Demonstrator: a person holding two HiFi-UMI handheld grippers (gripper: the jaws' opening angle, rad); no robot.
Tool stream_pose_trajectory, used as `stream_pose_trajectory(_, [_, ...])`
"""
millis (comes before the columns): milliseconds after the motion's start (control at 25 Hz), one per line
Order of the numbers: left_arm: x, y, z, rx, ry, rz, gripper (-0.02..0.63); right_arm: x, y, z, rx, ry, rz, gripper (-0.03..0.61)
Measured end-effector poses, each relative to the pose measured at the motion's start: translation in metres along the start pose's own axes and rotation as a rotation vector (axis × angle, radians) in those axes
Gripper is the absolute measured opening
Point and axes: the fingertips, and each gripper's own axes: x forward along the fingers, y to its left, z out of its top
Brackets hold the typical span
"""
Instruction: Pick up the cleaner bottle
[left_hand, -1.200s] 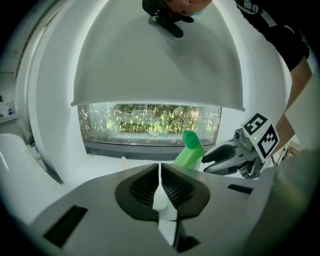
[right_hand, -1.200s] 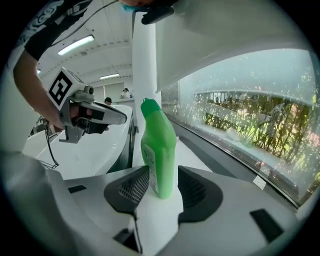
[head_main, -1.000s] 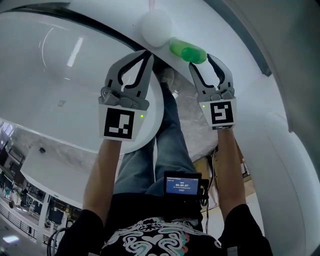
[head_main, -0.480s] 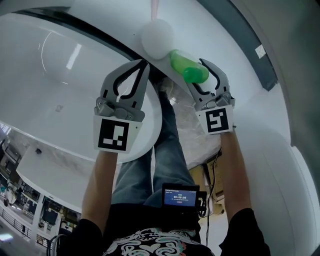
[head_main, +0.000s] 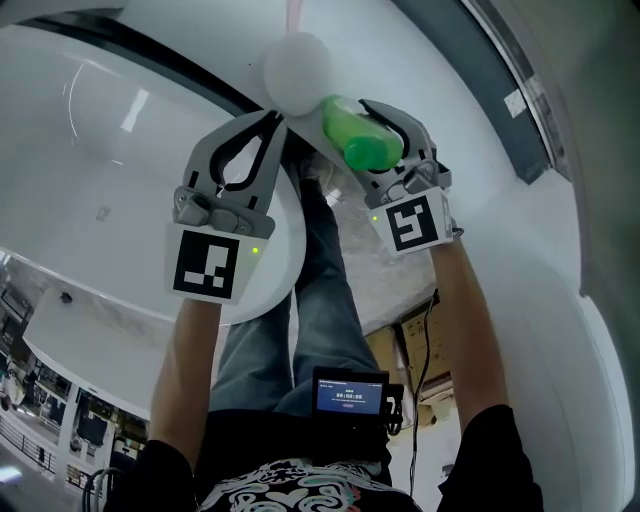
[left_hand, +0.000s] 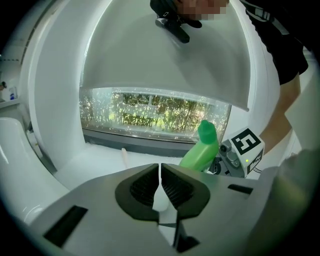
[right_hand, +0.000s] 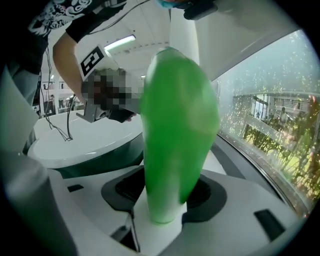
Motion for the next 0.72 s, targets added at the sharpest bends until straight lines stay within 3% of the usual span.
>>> stream_pose_trajectory(360, [-0.003,0.011,-0.009,-0.027,0.022,0.016,0.028,0.016,0.004,0.004,-0.011,-0.024,0.025,0.221])
stream_pose_trajectory(720, [0.002,0.019,-0.009,0.007,0.018,0.033,0.028,0.019,0.002,0.005,-0.014,-0.034,0.024,0.221])
